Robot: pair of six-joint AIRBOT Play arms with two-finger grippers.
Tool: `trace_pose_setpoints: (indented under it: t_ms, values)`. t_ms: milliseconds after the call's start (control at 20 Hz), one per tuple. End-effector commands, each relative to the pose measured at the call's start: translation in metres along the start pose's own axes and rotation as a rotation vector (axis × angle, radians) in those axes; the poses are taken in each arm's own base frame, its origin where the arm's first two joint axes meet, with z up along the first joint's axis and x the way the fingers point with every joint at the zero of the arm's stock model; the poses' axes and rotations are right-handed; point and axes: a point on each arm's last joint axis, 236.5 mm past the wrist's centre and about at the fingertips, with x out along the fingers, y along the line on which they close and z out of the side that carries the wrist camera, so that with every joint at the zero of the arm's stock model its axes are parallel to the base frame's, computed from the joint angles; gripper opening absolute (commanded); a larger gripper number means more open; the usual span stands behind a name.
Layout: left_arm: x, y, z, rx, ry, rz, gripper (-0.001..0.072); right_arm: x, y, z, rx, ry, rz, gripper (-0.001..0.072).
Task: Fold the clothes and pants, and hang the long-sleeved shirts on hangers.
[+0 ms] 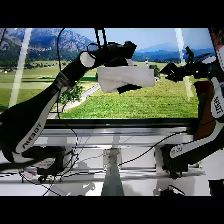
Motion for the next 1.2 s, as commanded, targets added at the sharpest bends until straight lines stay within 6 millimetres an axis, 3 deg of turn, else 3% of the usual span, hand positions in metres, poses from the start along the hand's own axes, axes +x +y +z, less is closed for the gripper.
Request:
trace_pose_setpoints:
  t_ms: [0,200,400,450,500,550,650,750,850,1000,1150]
  values:
    - [-0.003,-0.001,-0.014,0.007,0.073,-0.023,0.0699,0.040,0.008,-0.012,0.060,0.063,0.061,0.0675]
    - [-0.004,-0.003,-0.019,0.007,0.091,-0.032,0.0699,0.081,0.054,-0.025,0.058,0.111,0.167,0.0691]
    - [-0.004,-0.003,-0.018,0.007,0.091,-0.031,0.0699,0.113,0.095,-0.048,-0.114,0.163,0.169,0.0661]
    - [-0.004,-0.003,-0.018,0.007,0.091,-0.031,0.0698,0.121,0.102,-0.050,-0.155,0.157,0.159,0.0465]
    - [-0.004,-0.003,-0.018,0.008,0.091,-0.031,0.0699,0.129,0.108,-0.048,-0.185,0.136,0.145,0.0167]
    - [-0.004,-0.002,-0.018,0.007,0.090,-0.030,0.0699,0.133,0.112,-0.044,-0.199,0.111,0.134,0.0018]
    - [-0.007,-0.005,-0.019,0.008,0.104,-0.041,0.0699,0.130,0.125,-0.031,-0.233,0.074,0.138,0.0017]
    - [-0.013,-0.015,-0.024,0.017,0.141,-0.071,0.0699,0.107,0.144,-0.008,-0.278,0.005,0.148,0.0017]
    - [-0.020,-0.022,-0.025,0.030,0.163,-0.091,0.0699,0.066,0.167,0.019,-0.330,-0.103,0.153,0.0017]
    - [-0.032,-0.031,-0.019,0.038,0.168,-0.113,0.0699,-0.025,0.194,0.056,-0.432,-0.319,0.096,0.0017]
    - [-0.042,-0.040,-0.008,0.050,0.145,-0.125,0.0699,-0.124,0.207,0.065,-0.481,-0.493,0.004,0.0017]
